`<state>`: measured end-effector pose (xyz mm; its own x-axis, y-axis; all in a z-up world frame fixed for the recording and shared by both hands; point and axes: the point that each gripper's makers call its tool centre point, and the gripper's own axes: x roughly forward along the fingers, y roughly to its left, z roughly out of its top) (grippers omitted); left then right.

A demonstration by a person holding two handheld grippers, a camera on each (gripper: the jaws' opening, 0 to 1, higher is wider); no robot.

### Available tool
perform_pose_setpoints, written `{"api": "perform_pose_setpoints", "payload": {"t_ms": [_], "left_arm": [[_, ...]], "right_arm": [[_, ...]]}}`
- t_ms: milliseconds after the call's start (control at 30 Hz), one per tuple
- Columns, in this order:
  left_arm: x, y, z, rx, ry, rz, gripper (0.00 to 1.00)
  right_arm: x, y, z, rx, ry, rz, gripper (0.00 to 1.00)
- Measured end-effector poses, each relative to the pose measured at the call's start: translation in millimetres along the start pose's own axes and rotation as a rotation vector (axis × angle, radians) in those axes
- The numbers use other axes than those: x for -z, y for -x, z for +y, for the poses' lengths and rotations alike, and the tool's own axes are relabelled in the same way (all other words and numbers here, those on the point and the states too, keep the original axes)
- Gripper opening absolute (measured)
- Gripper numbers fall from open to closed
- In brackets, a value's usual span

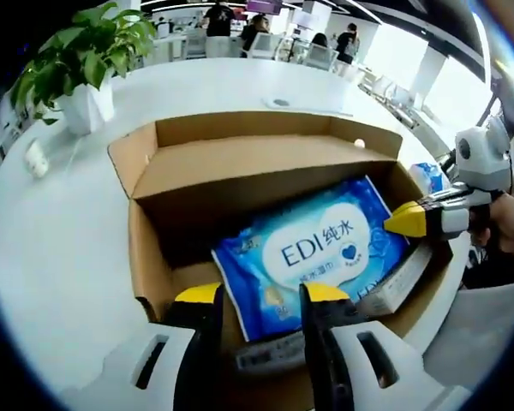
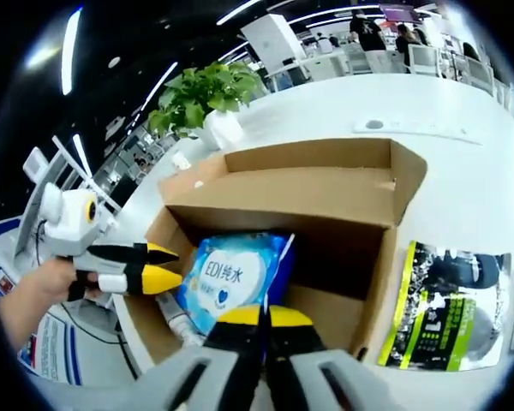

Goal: Operate the shoe box by opening the lid, removing the specified soft item, and placing it in the target area until the item is outside and the box remains undamaged.

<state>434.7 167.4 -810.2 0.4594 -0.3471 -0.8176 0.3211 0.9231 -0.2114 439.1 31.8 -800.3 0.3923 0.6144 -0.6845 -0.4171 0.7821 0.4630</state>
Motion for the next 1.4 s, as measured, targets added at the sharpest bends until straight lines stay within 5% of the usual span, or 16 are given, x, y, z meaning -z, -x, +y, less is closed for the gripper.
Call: {"api": "perform_pose_setpoints", "payload": {"t_ms": [267,467,733,1000,1400], "left_arm": [[10.3,-13,4.3,-0.028,0.020,0.052,0.34],[15.6,-23,-0.3,0.007,0.080,0.067,0.33],[20.7,-30,-2.2,0.083,0.248,0.040,0.31],[20.4,-32,0.4,0.051,0.219,0.017,0.24],[17.3,-29,-12.8,0.116,0.248,-0.004,0.07]], "right_arm": [[-0.9,7,-3,0.006,-0.003,-0.012,0.00],[-0.9,10,-6,0.007,-0.010,-0.017,0.00],[-0.5,11,-8,0.007,-0.004,-0.019,0.00],[-0.6,11,-7,0.006,-0.005,-0.019,0.00],[0.7,12,-6,-0.004,-0.040,-0.023,0.00]]}}
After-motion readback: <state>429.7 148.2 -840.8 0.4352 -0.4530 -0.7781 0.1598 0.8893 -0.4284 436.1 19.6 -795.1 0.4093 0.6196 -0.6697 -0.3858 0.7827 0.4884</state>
